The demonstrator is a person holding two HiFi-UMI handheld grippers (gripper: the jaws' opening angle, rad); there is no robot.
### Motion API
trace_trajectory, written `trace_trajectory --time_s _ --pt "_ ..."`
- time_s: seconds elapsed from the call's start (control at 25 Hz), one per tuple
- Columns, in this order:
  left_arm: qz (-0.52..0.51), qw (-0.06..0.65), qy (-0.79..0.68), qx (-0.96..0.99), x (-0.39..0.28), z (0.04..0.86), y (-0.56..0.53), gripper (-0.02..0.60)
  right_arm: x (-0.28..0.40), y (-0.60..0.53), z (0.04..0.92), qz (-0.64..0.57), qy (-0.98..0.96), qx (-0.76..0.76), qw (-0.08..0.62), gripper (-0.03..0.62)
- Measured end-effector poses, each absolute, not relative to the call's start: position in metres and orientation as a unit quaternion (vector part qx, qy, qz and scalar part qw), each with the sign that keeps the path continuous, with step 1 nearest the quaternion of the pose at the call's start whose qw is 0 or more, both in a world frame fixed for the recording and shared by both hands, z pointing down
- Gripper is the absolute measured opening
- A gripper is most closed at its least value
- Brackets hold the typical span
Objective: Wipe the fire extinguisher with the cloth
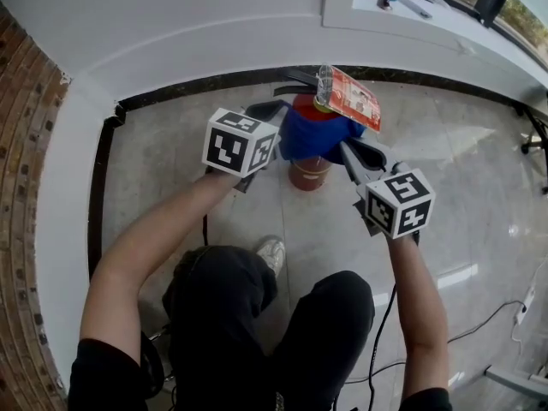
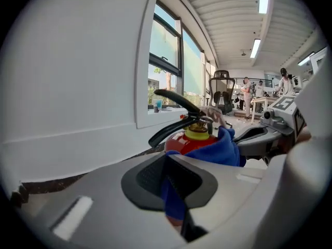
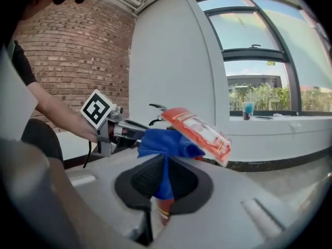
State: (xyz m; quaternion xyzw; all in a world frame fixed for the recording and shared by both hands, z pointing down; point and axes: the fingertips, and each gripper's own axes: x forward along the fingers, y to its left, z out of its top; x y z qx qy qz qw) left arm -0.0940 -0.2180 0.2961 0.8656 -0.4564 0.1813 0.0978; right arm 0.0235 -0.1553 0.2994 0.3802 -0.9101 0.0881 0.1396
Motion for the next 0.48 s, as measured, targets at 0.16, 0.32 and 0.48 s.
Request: trace_trajectory --time_s 0.16,0.32,0.48 --pt "0.172 0.09 -0.454 0.87 -0.082 0.277 -0.218 0.012 0.044 -0.171 0.289 0.094 -0.897 0.418 0.111 0.023" --pt "0.183 0.088 -0.46 0.864 -0.068 0.275 -0.218 0.012 0.053 -0.187 0.291 0.1 -0.887 0.436 0.114 0.025" --pt "0.185 0.085 -0.477 0.855 -0.065 0.274 -0.217 0.011 0.054 -0.205 0.291 0.113 -0.883 0.444 0.101 0.023"
